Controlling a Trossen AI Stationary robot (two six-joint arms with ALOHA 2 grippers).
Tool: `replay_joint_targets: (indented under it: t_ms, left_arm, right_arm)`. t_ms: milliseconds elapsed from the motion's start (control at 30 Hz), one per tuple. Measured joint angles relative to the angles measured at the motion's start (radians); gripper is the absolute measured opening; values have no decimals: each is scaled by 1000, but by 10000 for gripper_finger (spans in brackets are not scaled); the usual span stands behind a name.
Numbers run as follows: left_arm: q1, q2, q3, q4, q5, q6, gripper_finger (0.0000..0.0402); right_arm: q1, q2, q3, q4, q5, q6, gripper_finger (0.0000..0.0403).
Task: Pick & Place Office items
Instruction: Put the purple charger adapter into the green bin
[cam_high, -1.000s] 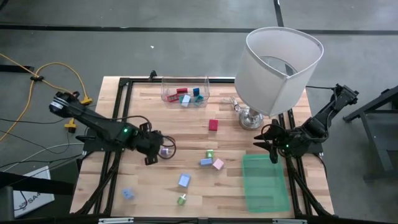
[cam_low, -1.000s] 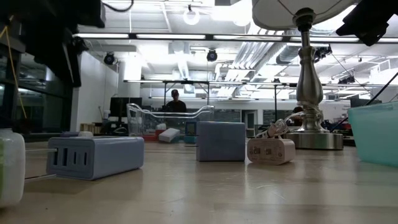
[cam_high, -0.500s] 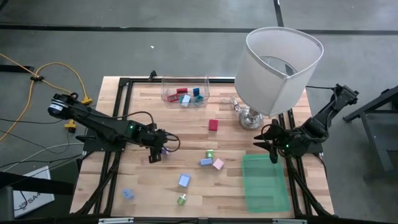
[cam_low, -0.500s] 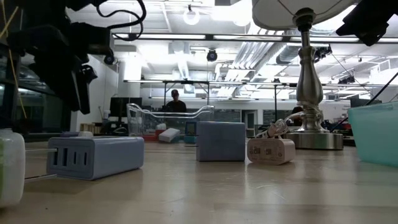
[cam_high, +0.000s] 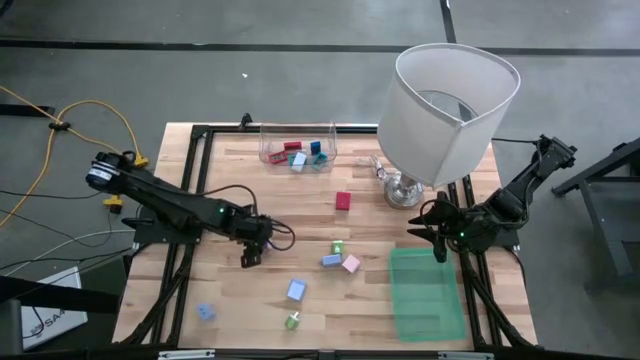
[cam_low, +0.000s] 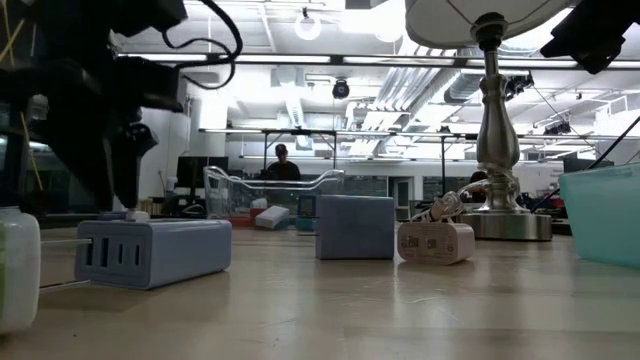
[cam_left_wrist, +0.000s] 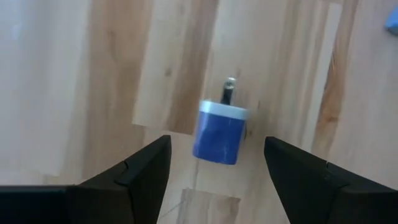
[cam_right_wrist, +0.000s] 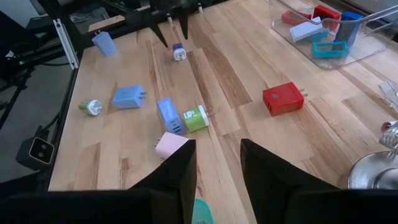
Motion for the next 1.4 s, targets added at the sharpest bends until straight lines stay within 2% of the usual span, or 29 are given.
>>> replay_joint_targets:
  t_ms: [967,1400]
  left_arm:
    - [-13,102,0,39,10,34,247]
    - [-11,102,0,35,8,33,169]
  right_arm:
    - [0,0,0,1,0,0,110]
    - [0,0,0,1,0,0,110]
